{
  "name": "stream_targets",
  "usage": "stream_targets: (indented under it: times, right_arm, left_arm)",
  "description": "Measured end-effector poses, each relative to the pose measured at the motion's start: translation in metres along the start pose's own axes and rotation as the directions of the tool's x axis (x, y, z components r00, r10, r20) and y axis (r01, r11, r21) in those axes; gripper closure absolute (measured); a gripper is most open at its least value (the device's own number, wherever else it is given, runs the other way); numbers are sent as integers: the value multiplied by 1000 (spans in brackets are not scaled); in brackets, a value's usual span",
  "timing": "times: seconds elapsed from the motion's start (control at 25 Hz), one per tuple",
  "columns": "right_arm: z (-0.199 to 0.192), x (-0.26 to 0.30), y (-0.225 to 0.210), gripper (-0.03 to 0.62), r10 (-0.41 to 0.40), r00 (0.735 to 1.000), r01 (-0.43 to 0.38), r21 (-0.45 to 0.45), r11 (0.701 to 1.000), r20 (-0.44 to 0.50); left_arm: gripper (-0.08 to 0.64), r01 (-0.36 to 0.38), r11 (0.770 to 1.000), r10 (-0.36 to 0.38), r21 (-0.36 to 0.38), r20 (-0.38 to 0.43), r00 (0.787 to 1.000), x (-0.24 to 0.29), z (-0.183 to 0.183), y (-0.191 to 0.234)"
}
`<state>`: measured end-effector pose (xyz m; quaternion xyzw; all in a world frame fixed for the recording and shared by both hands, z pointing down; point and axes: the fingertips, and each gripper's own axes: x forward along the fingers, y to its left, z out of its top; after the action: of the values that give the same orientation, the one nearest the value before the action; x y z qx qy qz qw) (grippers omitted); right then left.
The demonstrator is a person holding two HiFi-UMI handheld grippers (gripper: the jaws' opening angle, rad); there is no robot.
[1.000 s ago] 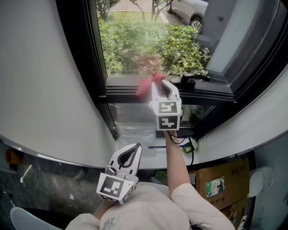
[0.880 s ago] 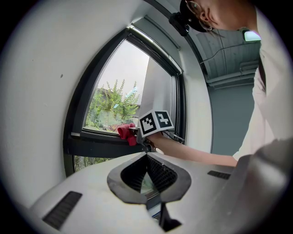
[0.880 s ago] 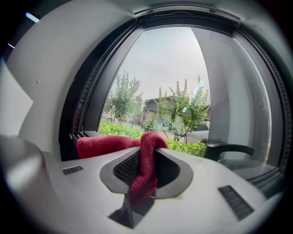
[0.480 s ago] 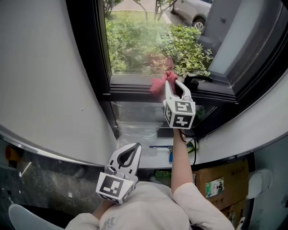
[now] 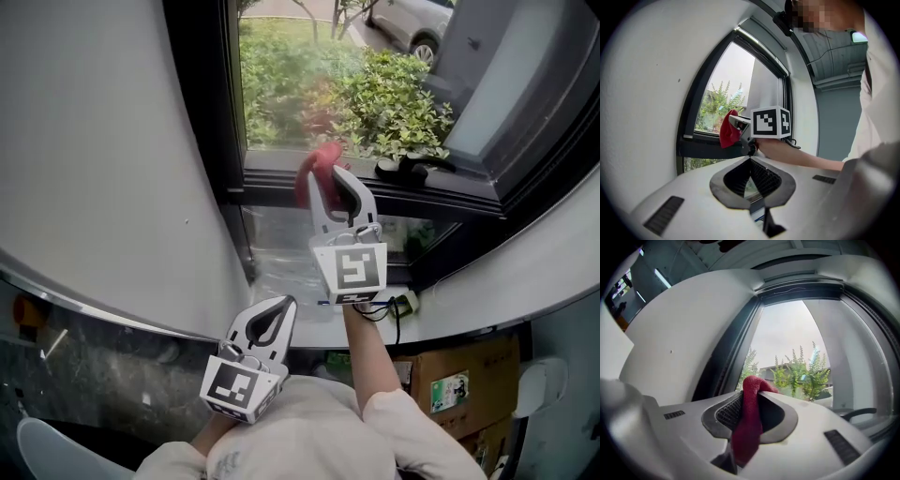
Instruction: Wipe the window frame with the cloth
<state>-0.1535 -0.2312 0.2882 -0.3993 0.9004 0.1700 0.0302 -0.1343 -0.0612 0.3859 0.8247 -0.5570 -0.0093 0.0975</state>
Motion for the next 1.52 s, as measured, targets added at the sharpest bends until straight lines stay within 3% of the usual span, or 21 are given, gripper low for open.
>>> stream_targets:
  times: [0.24,0.4,0.68,0.92,1.52]
  right_arm:
    - [-18,17,79,505,148,989,-148,-30,988,-23]
    - [-38,32,110,505,204,977,-207,-51,977,-64]
    - [-61,46,120,505,182,980,-187,-60,981,-86]
    - [-60,49,117,505,161,984,-164,-43,985,-81]
    - [-63,42,101,505,150,983,-160,-96,983,-103]
  left_arm:
    - [552,-25,1000,25,-1,-1,1000,-12,-2,12]
    - [552,-48,999,48,0,-7,999,-20,-4,22]
    - [552,-54,999,54,-6,-13,998,-27,-3,27]
    - [552,-67,998,67,-4,-15,998,-32,-3,31]
    - [552,-65,998,65,-14,-9,998,-31,-6,25]
